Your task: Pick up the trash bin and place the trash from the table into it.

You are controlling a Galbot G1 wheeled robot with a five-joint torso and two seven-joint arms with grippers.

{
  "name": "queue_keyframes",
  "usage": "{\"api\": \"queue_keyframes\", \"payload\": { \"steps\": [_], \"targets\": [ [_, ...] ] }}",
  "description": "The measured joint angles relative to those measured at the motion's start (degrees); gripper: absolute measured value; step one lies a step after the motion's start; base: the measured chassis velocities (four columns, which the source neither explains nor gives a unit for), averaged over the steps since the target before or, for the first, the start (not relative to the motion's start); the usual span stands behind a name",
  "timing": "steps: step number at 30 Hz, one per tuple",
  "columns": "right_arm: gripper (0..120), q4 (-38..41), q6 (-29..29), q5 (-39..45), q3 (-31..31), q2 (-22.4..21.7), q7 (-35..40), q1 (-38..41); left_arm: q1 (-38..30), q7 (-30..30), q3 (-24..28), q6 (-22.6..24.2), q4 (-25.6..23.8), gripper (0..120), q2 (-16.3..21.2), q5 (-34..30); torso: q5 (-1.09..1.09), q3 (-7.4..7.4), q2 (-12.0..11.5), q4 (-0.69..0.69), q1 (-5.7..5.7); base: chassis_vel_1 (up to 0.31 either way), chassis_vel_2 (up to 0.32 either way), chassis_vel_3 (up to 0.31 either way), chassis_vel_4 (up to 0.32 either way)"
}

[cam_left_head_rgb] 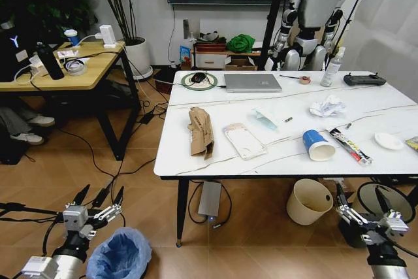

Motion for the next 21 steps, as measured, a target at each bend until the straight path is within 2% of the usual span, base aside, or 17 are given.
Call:
{"api": "queue_keyframes", "payload": {
  "steps": [10,21],
  "targets": [
    [100,-0.27,-0.02,0.42,0.13,-0.11,0.06,0.44,-0.16,-0.07,0.47,0.14,0.41,100,-0.52,0.92,0.00,-0.11,-0.21,0.00,-0.10,0.000,0.000,0.000,0.000],
    [100,-0.75,-0.20,0.76,0.21,-0.03,0.07,1.09,-0.44,-0.12,1.00,0.35,1.05,100,-0.71,1.15,0.00,-1.97,-3.58,0.00,-1.59,0.000,0.000,0.000,0.000]
  ]
}}
